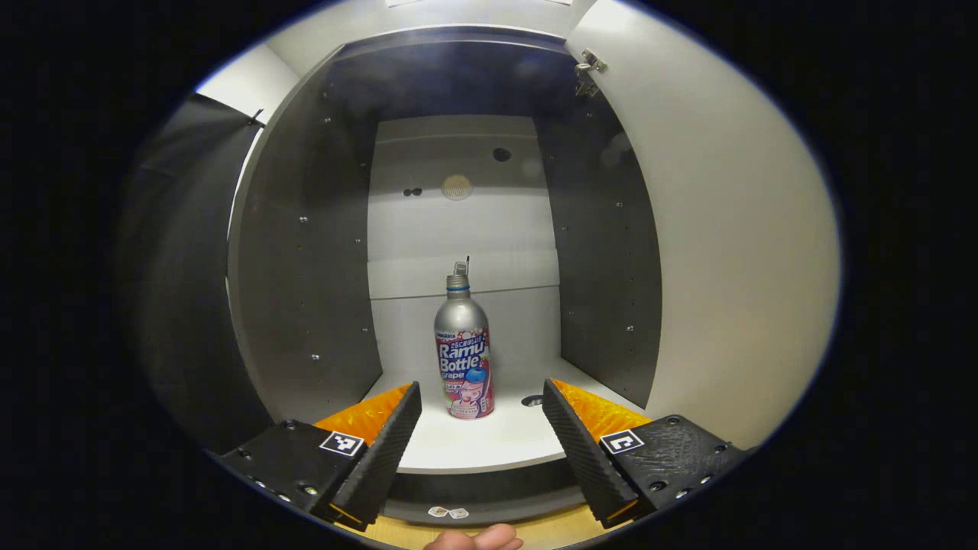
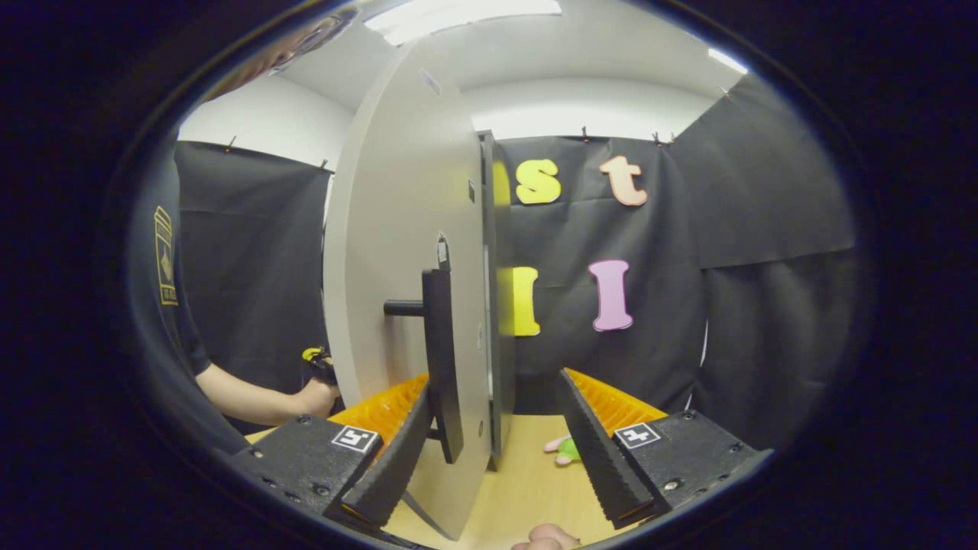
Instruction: Open the cabinet door with the right hand, grasp the bottle in the cabinet with the left hand and place it on the coaster, then close the cabinet door with the right hand.
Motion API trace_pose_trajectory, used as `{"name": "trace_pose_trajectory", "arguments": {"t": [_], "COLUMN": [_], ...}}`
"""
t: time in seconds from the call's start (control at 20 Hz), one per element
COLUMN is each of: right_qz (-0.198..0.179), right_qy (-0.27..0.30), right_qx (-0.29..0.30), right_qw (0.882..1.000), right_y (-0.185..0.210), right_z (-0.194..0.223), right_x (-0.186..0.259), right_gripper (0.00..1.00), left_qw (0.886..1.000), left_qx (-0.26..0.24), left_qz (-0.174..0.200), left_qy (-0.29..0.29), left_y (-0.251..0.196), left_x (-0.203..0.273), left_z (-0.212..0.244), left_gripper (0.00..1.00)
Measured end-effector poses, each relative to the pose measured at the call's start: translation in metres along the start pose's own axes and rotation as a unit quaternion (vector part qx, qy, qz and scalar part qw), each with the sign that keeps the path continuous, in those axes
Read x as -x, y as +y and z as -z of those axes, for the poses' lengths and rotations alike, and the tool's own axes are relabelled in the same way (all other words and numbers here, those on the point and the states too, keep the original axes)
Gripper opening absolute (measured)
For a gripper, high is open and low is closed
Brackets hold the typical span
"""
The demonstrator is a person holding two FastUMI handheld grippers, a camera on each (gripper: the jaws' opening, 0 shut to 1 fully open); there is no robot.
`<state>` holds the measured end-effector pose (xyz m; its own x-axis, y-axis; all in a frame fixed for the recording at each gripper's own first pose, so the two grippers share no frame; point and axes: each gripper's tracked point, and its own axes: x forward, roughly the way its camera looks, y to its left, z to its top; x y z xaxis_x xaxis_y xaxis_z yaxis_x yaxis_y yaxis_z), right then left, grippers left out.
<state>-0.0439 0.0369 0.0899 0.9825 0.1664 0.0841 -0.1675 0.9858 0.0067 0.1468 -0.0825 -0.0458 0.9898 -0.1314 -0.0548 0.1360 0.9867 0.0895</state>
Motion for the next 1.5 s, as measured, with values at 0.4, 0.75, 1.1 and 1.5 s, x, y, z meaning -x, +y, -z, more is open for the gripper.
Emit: {"name": "trace_pose_trajectory", "arguments": {"t": [0.4,0.75,1.1,1.5], "right_qz": [0.018,0.021,0.022,-0.024], "right_qy": [0.034,0.036,0.026,-0.003], "right_qx": [-0.027,0.008,-0.013,-0.007], "right_qw": [0.999,0.999,0.999,1.0], "right_y": [-0.012,-0.006,-0.012,-0.008], "right_z": [0.016,0.006,0.001,-0.027], "right_x": [0.02,0.009,-0.002,-0.019], "right_gripper": [0.99,1.0,1.0,1.0], "left_qw": [0.999,0.997,0.997,0.997], "left_qx": [-0.011,-0.004,0.002,-0.005], "left_qz": [-0.038,-0.076,-0.074,-0.071], "left_qy": [-0.007,0.015,0.031,0.025], "left_y": [0.014,0.034,0.029,0.03], "left_x": [-0.051,-0.105,-0.133,-0.102], "left_z": [-0.011,0.0,0.008,0.001], "left_gripper": [0.96,0.96,0.94,0.78]}}
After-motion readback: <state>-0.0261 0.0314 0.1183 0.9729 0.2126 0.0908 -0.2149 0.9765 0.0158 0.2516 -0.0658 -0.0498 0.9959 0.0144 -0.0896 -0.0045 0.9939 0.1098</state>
